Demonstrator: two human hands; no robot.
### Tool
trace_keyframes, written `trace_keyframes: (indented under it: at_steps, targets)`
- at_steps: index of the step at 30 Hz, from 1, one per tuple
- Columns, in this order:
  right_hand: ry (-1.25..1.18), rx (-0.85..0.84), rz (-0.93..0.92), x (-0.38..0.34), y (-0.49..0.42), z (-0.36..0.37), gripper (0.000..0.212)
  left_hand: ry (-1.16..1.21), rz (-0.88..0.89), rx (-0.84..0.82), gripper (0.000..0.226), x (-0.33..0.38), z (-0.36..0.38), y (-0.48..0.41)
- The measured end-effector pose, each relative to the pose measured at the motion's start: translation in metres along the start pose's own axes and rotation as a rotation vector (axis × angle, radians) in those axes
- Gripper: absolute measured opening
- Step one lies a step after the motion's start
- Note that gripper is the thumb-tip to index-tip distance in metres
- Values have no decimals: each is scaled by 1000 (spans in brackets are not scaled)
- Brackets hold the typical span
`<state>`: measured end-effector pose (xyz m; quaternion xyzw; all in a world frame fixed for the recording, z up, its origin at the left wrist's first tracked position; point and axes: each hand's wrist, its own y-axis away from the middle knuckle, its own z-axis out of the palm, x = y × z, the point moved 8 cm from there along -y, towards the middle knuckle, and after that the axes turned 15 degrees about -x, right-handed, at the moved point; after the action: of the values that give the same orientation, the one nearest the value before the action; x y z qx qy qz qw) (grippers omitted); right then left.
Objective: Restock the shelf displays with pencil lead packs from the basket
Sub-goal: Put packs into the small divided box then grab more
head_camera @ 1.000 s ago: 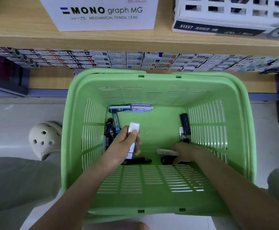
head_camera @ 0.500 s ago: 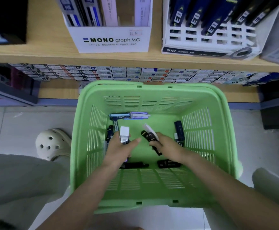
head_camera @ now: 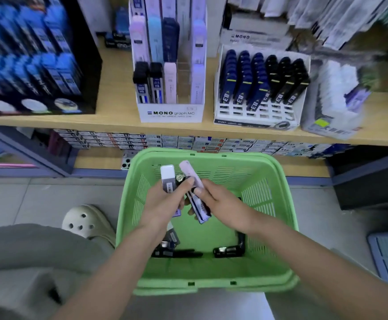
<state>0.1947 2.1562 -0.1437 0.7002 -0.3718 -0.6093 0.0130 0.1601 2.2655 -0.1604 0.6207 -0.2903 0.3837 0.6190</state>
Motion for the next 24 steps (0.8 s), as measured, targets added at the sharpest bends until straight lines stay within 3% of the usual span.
trace_keyframes:
  at_steps: [5,12,19,24]
  targets:
    - [-291,85,-27,-25,19,5,20,80,114,39,30,27,-3,21]
    - [-143,335,-60,-68,40,5,27,123,255,39,22,67,-2,49]
    - [-102,398,-77,-90,55,-4,33,121,271,81,16,103,-13,68]
    - [-226,470,-61,-104,75,-24,27,155,253,-2,13,129,-15,75]
